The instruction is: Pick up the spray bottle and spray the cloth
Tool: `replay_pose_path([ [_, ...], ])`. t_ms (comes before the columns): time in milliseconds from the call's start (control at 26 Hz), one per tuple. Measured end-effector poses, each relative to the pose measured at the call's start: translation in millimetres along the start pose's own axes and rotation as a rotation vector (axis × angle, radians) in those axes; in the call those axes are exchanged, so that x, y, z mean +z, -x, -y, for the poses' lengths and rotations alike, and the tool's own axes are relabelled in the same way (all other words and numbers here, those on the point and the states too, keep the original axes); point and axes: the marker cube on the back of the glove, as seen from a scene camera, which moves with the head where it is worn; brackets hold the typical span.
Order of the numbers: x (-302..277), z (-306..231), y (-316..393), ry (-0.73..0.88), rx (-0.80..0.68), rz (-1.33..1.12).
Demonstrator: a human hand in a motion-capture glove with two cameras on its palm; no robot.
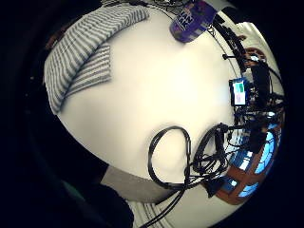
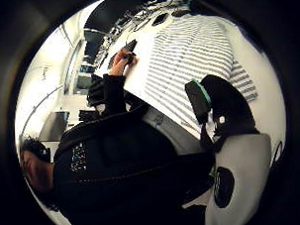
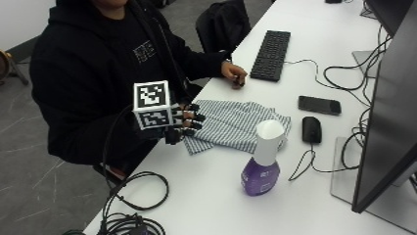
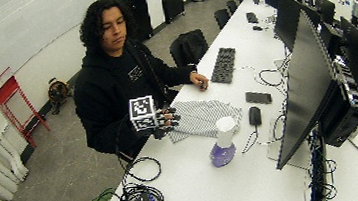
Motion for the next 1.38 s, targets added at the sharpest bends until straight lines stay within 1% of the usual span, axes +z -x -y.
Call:
replay_pose_path([
  [307, -1, 4, -4, -0.011, 0.019, -0.007],
  [461, 3, 34, -6, -0.052, 0.055, -0.014],
  [615, 0, 5, -5, 0.001, 0.026, -0.006],
  [730, 0, 4, -10, 0.013, 0.041, -0.01],
  [999, -6, 28, -39, -0.001, 0.158, -0.049],
  [1153, -19, 68, -65, -0.09, 0.294, -0.064],
  [1306, -41, 57, -92, -0.122, 0.368, -0.057],
  [1383, -53, 61, -106, -0.149, 0.42, -0.053],
])
